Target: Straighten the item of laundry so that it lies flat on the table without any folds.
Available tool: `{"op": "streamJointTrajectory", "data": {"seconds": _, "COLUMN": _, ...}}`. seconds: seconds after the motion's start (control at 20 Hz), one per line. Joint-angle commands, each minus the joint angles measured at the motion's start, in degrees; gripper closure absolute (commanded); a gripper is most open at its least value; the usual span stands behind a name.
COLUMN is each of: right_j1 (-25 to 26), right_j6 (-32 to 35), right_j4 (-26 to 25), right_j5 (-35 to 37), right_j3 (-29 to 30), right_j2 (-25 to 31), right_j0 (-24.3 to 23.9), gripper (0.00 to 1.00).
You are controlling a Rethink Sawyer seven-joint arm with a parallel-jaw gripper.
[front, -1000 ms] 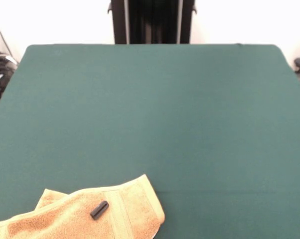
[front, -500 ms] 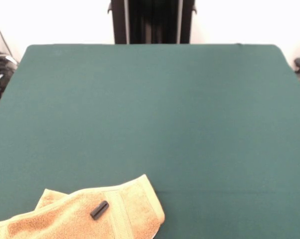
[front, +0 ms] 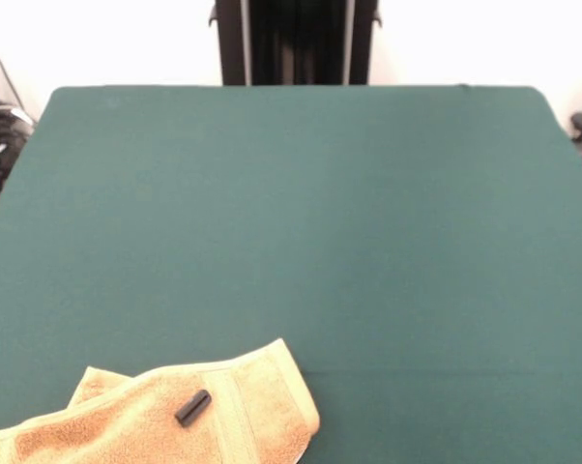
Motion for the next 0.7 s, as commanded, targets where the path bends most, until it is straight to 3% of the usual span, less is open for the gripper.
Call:
{"op": "streamJointTrajectory", "data": {"seconds": 0.05, "right_j1": 3.96, "right_j6": -4.21, "right_j4": -11.27, "right_j5": 4.81, "right_j3": -4.19, "right_j2": 7.27, "right_j0": 0.89, "gripper": 1.00}}
{"op": "streamJointTrajectory", "data": {"seconds": 0.25, "right_j1": 3.76, "right_j6": -3.86, "right_j4": -7.26, "right_j5": -5.75, "right_j3": -1.82, "right_j2": 2.71, "right_j0": 0.83, "gripper": 1.00}}
{"op": "streamJointTrajectory", "data": {"seconds": 0.4, "right_j1": 3.64, "right_j6": -0.19, "right_j4": -0.09, "right_j5": -16.96, "right_j3": 1.73, "right_j2": -2.39, "right_j0": 0.30, "gripper": 1.00}}
{"op": "streamJointTrajectory", "data": {"seconds": 0.55, "right_j1": 4.38, "right_j6": 5.67, "right_j4": 7.98, "right_j5": -22.59, "right_j3": 5.25, "right_j2": -5.96, "right_j0": -0.43, "gripper": 1.00}}
{"op": "streamJointTrajectory", "data": {"seconds": 0.7, "right_j1": 4.96, "right_j6": 7.18, "right_j4": 13.90, "right_j5": -25.01, "right_j3": 8.33, "right_j2": -8.97, "right_j0": -1.34, "gripper": 1.00}}
